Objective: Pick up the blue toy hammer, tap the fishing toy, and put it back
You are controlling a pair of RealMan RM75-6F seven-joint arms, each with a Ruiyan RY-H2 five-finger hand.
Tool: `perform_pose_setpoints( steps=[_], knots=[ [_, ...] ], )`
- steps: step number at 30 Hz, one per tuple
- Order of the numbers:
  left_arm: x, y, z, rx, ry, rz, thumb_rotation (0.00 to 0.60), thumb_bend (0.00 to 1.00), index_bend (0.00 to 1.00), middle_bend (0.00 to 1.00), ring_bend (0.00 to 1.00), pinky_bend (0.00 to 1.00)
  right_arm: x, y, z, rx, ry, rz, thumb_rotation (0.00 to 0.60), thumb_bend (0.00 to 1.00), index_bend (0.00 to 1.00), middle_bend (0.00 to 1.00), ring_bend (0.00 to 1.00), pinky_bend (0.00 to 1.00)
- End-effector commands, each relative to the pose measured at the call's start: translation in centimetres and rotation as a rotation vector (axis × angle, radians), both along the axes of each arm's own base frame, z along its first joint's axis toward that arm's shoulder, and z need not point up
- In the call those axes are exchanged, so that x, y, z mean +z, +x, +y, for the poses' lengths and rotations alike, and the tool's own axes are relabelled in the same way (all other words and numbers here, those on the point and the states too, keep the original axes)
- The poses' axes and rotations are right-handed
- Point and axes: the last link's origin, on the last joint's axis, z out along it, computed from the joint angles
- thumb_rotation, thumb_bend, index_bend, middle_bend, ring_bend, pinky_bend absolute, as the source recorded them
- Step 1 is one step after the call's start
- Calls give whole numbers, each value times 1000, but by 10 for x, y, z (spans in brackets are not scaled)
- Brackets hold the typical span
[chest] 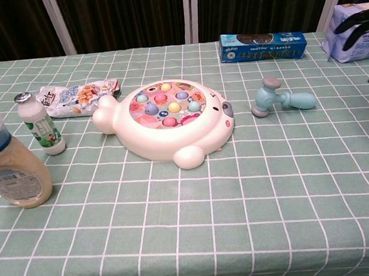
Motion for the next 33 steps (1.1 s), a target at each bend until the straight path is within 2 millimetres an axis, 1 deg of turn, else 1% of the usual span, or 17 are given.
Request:
perform_pose_setpoints(
  steps=[1,3,6,11,14,18,22,33],
  knots=[
    [-1,-1,1,3,-3,-4,600,0,149,88,0,0,-30,15,-35,-8,46,-12,600,224,117,216,87,152],
    [-2,-3,2,6,-7,-6,600,0,149,88,0,0,-43,19,-46,-19,74,-9,600,228,116,217,87,152],
    [-3,-6,3,14,-14,-9,600,0,149,88,0,0,-62,23,-57,-22,102,2,600,233,118,229,87,152],
    [-5,-10,5,23,-20,-16,600,0,150,88,0,0,-87,29,-65,-10,117,-5,600,255,195,288,119,153],
    [-7,-12,5,23,-27,-15,600,0,149,88,0,0,-95,28,-67,-7,119,-12,600,265,243,321,159,174],
    [-7,-13,7,24,-30,-16,600,0,149,88,0,0,-100,27,-69,-9,115,-18,600,272,268,342,186,200],
    [-8,-14,8,21,-32,-17,600,0,150,88,0,0,-105,27,-70,-10,108,-25,600,280,308,369,224,251],
    [-8,-16,6,29,-34,-18,600,0,159,88,0,0,-111,22,-70,-23,103,-28,600,298,388,421,271,301]
  ],
)
